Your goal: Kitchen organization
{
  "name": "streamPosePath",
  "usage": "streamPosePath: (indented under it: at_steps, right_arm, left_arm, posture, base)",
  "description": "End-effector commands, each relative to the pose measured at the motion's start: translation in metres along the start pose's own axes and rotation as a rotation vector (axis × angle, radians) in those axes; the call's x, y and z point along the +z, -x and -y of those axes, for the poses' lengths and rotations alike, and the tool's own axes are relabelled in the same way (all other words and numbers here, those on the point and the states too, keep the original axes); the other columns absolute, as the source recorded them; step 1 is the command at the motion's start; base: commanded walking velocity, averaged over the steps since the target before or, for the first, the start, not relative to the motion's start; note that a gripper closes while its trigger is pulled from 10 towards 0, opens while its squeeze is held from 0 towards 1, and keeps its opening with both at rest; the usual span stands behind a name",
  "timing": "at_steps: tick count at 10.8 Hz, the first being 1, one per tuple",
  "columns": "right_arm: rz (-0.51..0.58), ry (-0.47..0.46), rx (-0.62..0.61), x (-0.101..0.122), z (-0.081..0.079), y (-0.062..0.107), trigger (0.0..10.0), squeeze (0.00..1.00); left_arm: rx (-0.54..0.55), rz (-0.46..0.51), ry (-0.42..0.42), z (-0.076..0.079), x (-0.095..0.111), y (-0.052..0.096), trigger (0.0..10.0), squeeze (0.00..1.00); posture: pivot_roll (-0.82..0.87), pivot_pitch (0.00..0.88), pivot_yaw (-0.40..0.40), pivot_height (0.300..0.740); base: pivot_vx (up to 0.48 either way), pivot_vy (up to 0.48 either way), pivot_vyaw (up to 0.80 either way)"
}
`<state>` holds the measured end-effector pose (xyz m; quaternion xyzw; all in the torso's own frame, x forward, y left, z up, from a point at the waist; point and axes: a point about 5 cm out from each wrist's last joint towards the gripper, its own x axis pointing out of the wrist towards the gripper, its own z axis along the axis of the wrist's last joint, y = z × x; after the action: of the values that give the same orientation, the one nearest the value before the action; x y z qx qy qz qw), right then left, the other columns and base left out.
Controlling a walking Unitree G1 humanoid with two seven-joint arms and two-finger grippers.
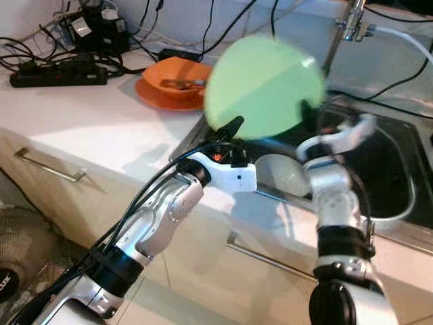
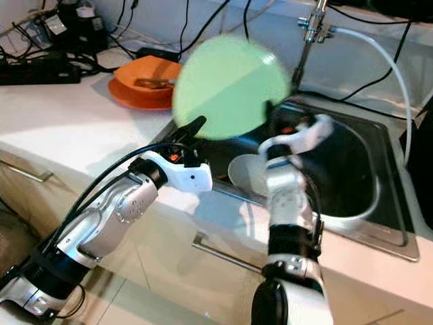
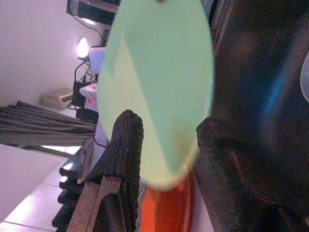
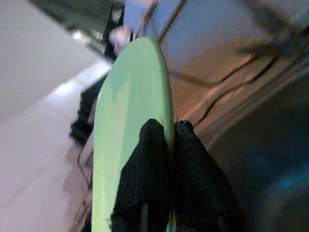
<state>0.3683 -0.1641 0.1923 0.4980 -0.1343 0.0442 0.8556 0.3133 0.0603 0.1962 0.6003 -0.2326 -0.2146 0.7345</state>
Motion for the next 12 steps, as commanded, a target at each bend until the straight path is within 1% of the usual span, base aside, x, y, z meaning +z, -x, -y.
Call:
streamPosePath:
  at_steps: [1,2,3,4,5,6,7,8,9,10,11,12]
  right_arm:
    - [0.089,-0.004,-0.004,0.018,-0.001,-0.005,0.0,0.00]
    - [0.143,0.025,-0.049,0.029,0.007,-0.004,0.0,0.00]
    - [0.152,0.042,-0.075,0.032,0.011,-0.004,0.0,0.00]
    - [0.130,0.146,-0.108,0.031,0.018,-0.004,10.0,0.00]
    - [0.104,0.218,-0.143,0.026,0.026,-0.002,10.0,0.00]
    - [0.069,0.280,-0.164,0.020,0.033,0.000,10.0,0.00]
    - [0.027,0.355,-0.166,0.013,0.038,0.002,10.0,0.00]
    - [-0.002,0.402,-0.193,0.006,0.043,0.003,10.0,0.00]
    - [-0.018,0.431,-0.189,0.003,0.044,0.003,10.0,0.00]
    - [-0.055,0.501,-0.177,-0.003,0.045,0.003,10.0,0.00]
    - [-0.078,0.524,-0.176,-0.008,0.046,0.003,10.0,0.00]
    - [-0.093,0.545,-0.167,-0.013,0.045,0.002,10.0,0.00]
  left_arm:
    - [0.022,0.011,0.004,-0.005,0.002,0.000,10.0,0.00]
    - [0.025,0.007,0.013,-0.006,0.001,0.001,10.0,0.00]
    - [0.027,0.002,0.027,-0.005,0.000,0.001,10.0,0.00]
    - [0.037,-0.030,0.126,-0.002,-0.004,0.003,10.0,0.00]
    - [0.059,-0.074,0.280,0.003,-0.010,0.004,10.0,0.00]
    - [0.074,-0.105,0.376,0.008,-0.015,0.006,10.0,0.00]
    - [0.087,-0.122,0.460,0.016,-0.019,0.009,10.0,0.00]
    - [0.089,-0.139,0.585,0.027,-0.021,0.013,10.0,0.00]
    - [0.101,-0.158,0.675,0.031,-0.023,0.015,10.0,0.00]
    - [0.119,-0.196,0.778,0.037,-0.027,0.017,10.0,0.00]
    - [0.146,-0.212,0.859,0.036,-0.030,0.018,10.0,0.00]
    - [0.175,-0.222,0.970,0.033,-0.033,0.018,10.0,0.00]
  posture:
    - [0.26,0.000,-0.054,0.740]
    - [0.25,0.000,-0.052,0.740]
    - [0.25,0.001,-0.052,0.740]
    - [0.25,0.001,-0.051,0.740]
    - [0.26,0.000,-0.053,0.740]
    - [0.26,0.001,-0.053,0.740]
    - [0.26,0.000,-0.055,0.740]
    - [0.26,0.000,-0.056,0.740]
    - [0.26,0.000,-0.057,0.740]
    - [0.25,0.000,-0.058,0.740]
    - [0.26,0.000,-0.060,0.740]
    - [0.26,0.000,-0.062,0.740]
  base:
    - [0.000,0.000,0.00]
    - [0.000,0.000,0.00]
    - [0.000,0.000,0.00]
    - [0.000,0.000,0.00]
    - [0.000,0.000,0.00]
    - [0.000,0.000,0.00]
    - [0.000,0.000,0.00]
    - [0.000,0.000,0.00]
    - [0.000,0.000,0.00]
    - [0.000,0.000,0.00]
    - [0.000,0.000,0.00]
    - [0.000,0.000,0.00]
